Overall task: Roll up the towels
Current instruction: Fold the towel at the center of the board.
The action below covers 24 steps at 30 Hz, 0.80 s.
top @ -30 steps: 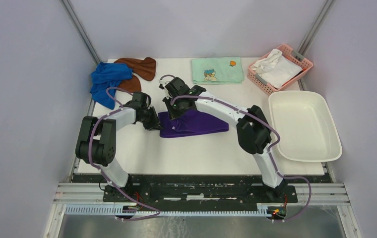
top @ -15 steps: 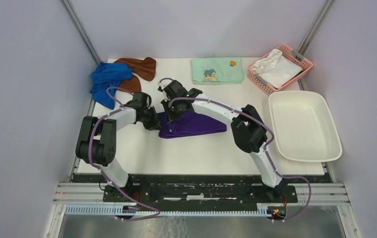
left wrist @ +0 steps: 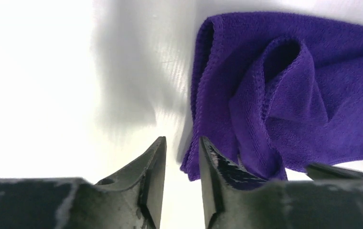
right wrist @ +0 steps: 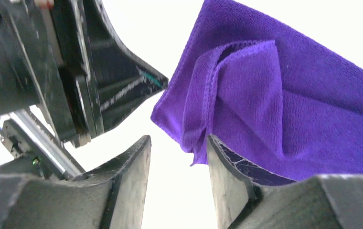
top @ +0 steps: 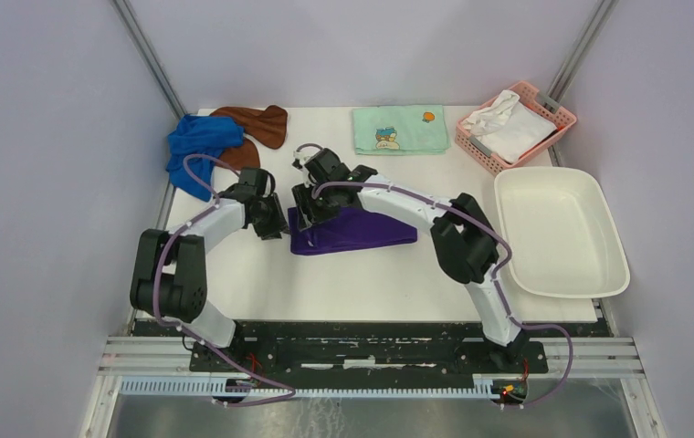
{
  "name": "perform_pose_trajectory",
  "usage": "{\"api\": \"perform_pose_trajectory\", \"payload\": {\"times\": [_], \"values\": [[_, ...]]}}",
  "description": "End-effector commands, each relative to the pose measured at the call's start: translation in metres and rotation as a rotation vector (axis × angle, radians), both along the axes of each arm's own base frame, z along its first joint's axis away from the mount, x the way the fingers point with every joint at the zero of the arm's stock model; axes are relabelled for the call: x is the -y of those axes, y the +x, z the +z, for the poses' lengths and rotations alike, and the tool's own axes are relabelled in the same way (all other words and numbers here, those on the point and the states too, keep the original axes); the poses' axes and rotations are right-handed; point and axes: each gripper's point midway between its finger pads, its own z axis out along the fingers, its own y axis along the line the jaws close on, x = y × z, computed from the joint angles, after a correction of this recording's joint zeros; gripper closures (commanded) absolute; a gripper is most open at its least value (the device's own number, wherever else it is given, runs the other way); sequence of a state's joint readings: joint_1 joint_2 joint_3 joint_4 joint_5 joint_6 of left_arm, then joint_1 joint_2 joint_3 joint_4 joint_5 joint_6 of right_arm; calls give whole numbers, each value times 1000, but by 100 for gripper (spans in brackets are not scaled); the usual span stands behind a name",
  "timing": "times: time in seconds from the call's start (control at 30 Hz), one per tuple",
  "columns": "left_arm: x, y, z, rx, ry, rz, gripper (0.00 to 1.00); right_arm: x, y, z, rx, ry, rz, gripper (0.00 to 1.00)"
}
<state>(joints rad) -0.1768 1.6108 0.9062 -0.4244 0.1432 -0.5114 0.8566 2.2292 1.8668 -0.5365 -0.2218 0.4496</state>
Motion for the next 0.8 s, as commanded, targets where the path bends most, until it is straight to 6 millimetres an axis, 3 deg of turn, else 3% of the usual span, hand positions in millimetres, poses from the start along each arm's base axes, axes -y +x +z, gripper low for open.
{"api": "perform_pose_trajectory", "payload": {"times": [0.0,0.13,0.33,0.53,0.77], "values": [[-29,12,46,135,134,69,57,10,8,100,158,175,-5,44],[-24,20,81,229,108,57,43,57,21,101,185,164,-87,40],[18,43,106,312,60,-149,31,126,39,72,189,88,-174,34],[36,75,91,263,127,-345,32,176,37,39,187,13,-200,32],[40,90,61,155,167,-468,37,197,25,9,135,-21,-206,32]]}}
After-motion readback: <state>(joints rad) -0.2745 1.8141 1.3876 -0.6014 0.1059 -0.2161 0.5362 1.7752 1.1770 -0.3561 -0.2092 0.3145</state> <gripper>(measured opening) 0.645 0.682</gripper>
